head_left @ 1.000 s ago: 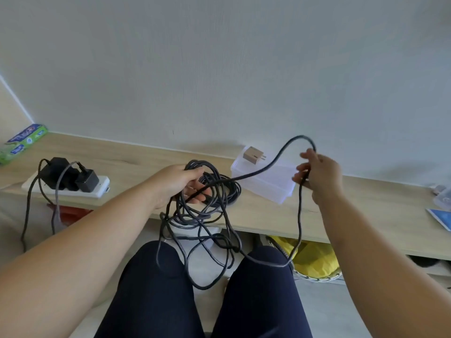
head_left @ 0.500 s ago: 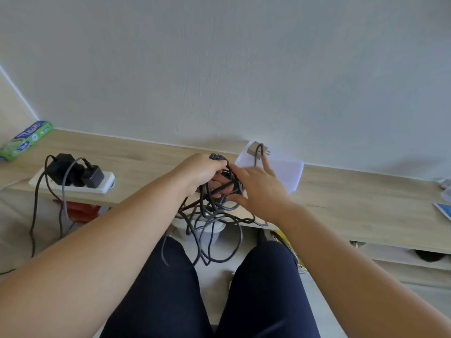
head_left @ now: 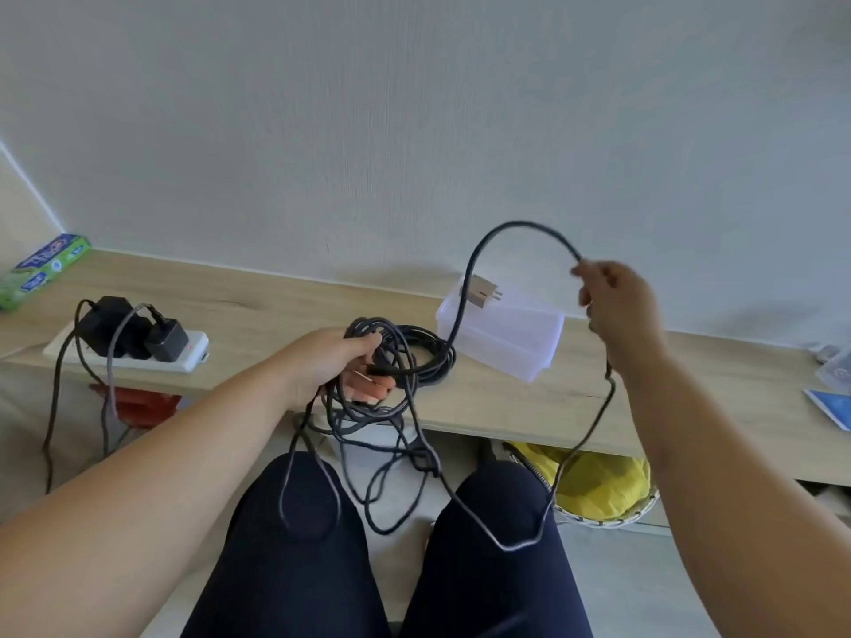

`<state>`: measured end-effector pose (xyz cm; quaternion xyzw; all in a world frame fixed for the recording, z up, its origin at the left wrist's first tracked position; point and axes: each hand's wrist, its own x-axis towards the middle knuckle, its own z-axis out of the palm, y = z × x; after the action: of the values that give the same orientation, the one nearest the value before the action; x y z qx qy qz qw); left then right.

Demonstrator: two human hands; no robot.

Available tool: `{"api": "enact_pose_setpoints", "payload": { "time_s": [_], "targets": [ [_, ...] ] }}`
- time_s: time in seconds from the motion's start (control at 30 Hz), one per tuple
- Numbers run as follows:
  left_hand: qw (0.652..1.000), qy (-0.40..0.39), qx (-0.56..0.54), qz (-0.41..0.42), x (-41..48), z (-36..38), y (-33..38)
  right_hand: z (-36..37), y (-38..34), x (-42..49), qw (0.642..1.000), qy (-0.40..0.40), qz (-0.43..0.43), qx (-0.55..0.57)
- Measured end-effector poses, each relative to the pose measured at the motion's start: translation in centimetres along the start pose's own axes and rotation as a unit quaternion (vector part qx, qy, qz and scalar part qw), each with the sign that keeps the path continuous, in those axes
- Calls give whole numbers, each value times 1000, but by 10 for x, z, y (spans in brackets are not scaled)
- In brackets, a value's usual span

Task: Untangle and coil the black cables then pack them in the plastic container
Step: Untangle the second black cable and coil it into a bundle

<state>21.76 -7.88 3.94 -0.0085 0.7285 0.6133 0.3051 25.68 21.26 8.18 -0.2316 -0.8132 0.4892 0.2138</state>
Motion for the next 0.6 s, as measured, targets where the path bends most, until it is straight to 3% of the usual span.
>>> {"api": "enact_pose_setpoints", "payload": {
  "time_s": [0.1, 0.23, 0.3, 0.37, 0.47, 0.53, 0.6],
  "targets": [
    [997, 67, 25, 19, 0, 4, 6, 12, 30, -9, 994, -84, 56, -44],
    [996, 61, 53, 29, -5, 10, 18, 25, 43, -21, 980, -138, 36, -141],
    [996, 39, 64, 44, -7, 13, 23, 31, 39, -25, 971, -138, -40, -191],
    [995, 12, 73, 64, -10, 15, 30, 36, 30, -32, 952, -122, -176, -219],
    [993, -38, 61, 91, -15, 15, 41, 47, 16, -41, 877, -143, -389, -243],
    [991, -77, 34, 101, -19, 14, 48, 55, 15, -43, 843, -180, -437, -258],
    [988, -111, 13, 110, -22, 12, 55, 59, 14, -46, 868, -228, -395, -194]
  ]
}}
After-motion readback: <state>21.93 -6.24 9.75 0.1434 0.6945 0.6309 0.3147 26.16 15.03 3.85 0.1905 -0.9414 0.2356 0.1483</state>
